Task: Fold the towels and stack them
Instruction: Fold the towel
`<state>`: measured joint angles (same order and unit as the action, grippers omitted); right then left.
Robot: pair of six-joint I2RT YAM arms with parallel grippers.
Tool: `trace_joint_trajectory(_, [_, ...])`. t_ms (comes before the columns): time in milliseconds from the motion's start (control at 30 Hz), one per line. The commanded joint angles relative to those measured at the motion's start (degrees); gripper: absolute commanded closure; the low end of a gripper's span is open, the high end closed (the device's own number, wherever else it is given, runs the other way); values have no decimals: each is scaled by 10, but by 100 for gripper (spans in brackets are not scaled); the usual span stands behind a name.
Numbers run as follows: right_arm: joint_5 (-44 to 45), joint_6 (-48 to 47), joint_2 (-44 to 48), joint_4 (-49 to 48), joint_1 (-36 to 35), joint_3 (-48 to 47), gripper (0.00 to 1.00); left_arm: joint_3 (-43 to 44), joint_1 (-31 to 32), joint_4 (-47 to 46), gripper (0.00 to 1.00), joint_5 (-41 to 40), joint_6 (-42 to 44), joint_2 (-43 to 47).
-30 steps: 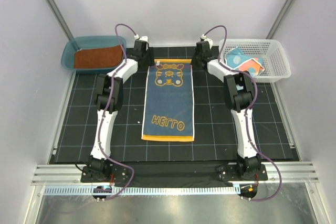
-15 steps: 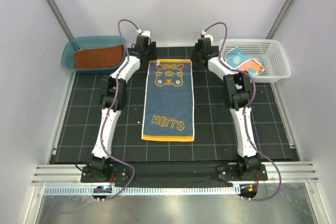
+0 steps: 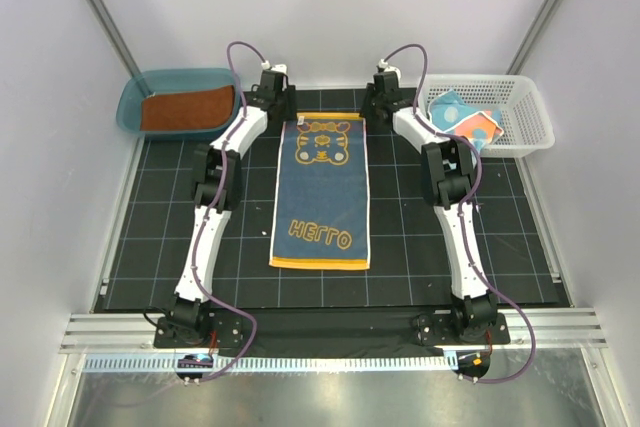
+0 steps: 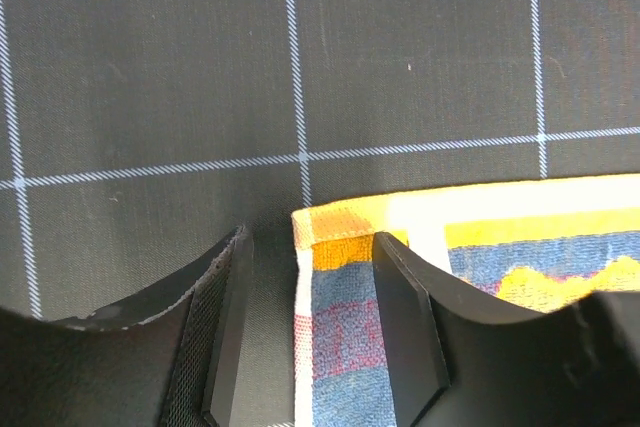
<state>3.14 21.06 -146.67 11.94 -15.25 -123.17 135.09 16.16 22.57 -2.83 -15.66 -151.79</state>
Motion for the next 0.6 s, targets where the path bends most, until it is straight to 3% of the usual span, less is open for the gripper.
trace_joint_trajectory(0, [-9, -10, -12, 24, -7, -34, 60, 31, 1, 16, 46, 20, -18, -5])
trace_joint_trajectory(300, [-16, -12, -17, 33, -11, -28, 61, 34, 1, 23, 48, 27, -27, -10])
trace_joint_trajectory(567, [-23, -16, -17, 40, -14, -26, 67, 40, 1, 27, 57, 27, -29, -13])
